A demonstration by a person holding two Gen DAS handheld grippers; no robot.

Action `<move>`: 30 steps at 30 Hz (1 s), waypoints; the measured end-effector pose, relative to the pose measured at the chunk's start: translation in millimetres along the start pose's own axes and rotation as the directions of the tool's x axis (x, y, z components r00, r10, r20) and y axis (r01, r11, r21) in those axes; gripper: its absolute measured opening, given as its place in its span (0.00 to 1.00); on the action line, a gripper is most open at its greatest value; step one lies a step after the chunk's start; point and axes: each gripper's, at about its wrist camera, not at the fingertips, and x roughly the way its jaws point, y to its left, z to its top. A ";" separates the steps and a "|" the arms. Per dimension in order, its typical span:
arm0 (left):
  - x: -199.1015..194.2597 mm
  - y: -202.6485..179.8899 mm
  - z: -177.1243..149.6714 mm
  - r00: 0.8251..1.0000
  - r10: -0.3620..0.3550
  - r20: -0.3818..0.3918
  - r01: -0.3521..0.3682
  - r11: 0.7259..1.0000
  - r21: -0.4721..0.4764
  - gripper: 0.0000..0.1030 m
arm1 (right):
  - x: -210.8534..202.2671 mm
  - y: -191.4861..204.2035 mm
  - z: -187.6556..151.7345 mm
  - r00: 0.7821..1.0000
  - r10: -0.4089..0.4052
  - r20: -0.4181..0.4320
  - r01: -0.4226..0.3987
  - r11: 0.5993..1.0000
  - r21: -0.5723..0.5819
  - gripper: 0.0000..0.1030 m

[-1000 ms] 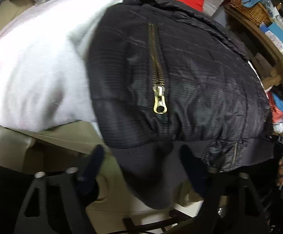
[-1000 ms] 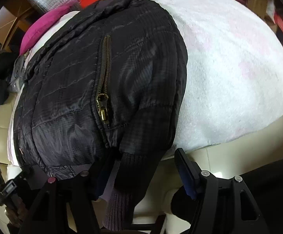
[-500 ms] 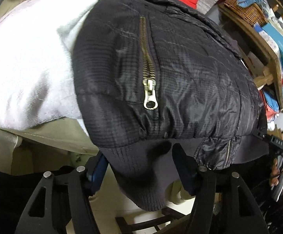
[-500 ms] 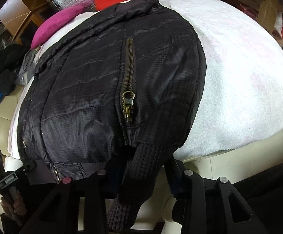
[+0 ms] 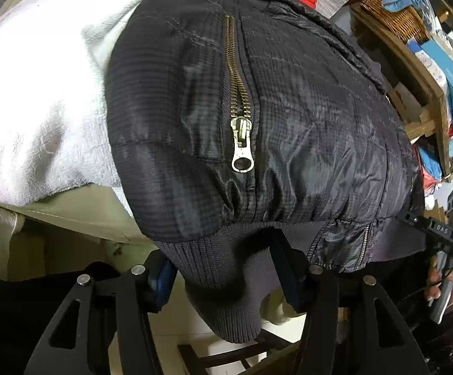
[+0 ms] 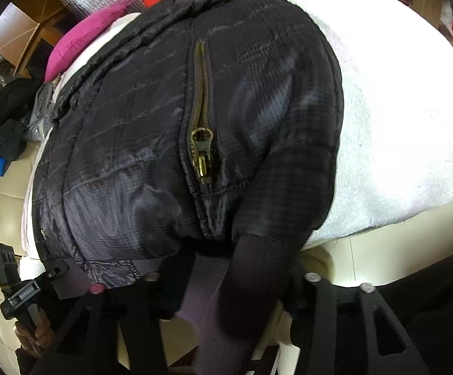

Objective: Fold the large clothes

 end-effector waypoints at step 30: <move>-20.2 -9.6 9.0 0.989 -0.146 -0.036 0.148 0.988 0.043 0.53 | -15.9 -6.7 7.2 0.993 0.092 -0.077 -0.088 0.995 0.054 0.21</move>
